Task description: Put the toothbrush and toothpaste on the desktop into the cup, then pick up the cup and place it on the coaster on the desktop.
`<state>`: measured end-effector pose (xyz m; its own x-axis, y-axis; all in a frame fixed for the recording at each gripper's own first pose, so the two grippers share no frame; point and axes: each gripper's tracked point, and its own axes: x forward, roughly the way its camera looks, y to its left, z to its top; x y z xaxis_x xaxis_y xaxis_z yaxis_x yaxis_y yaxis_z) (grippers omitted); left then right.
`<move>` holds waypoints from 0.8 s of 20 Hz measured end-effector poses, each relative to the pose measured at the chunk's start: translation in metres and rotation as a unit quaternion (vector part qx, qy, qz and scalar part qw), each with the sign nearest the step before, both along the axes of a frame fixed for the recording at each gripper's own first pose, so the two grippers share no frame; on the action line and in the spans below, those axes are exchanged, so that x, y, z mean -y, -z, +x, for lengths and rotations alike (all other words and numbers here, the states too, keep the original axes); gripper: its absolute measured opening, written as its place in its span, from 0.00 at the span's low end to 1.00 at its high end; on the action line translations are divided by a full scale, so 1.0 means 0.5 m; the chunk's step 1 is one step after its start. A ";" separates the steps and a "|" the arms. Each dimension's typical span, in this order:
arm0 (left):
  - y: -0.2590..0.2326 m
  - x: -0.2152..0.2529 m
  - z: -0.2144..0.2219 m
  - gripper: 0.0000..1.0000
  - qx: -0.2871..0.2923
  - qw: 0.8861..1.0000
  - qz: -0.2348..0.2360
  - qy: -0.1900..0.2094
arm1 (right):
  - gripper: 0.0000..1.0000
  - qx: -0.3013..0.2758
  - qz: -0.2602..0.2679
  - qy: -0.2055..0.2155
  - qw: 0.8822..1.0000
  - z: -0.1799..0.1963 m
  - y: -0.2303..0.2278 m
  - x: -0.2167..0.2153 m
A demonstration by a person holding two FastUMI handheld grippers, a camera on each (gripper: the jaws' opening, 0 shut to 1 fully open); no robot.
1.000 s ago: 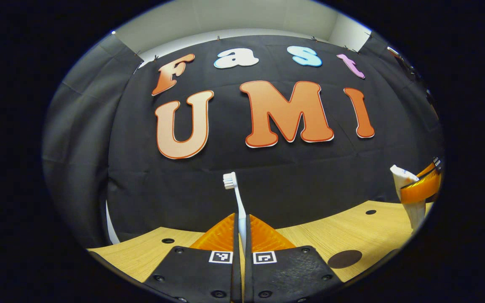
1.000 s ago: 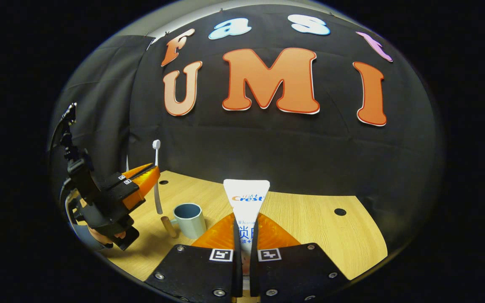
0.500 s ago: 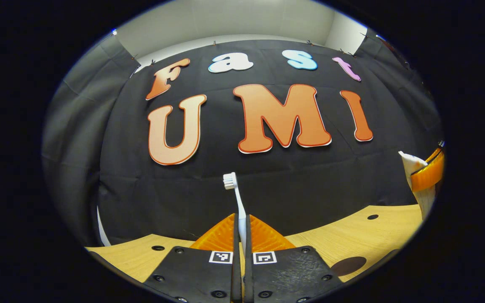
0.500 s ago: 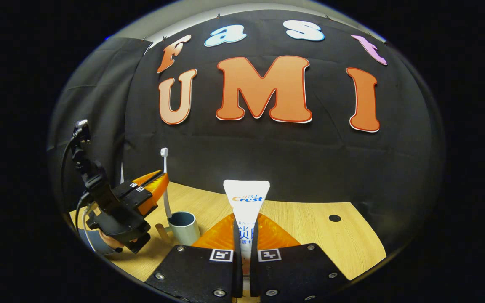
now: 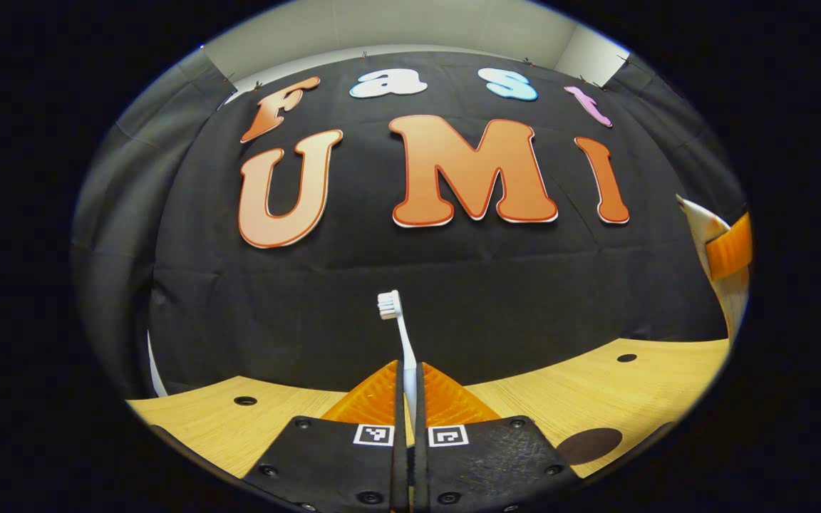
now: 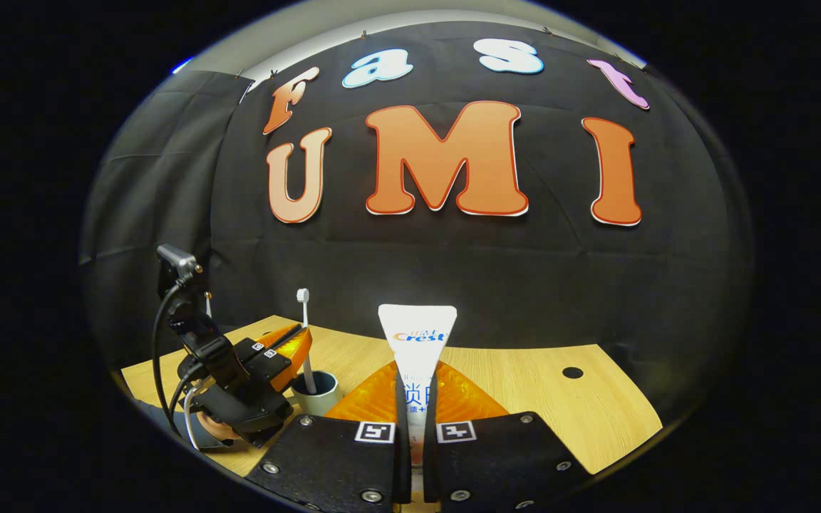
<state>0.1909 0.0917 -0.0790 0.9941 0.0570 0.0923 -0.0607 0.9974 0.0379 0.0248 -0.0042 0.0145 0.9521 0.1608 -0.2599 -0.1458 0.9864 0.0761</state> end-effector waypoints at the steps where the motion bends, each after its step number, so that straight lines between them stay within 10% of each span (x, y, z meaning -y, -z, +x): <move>1: 0.011 0.000 0.002 0.03 -0.006 1.000 -0.001 0.001 | 0.07 0.002 0.001 0.001 1.000 0.003 -0.003 -0.001; 16: 0.097 0.021 -0.018 0.06 -0.092 0.995 -0.011 0.031 | 0.07 -0.003 0.023 -0.003 1.000 0.071 0.023 -0.035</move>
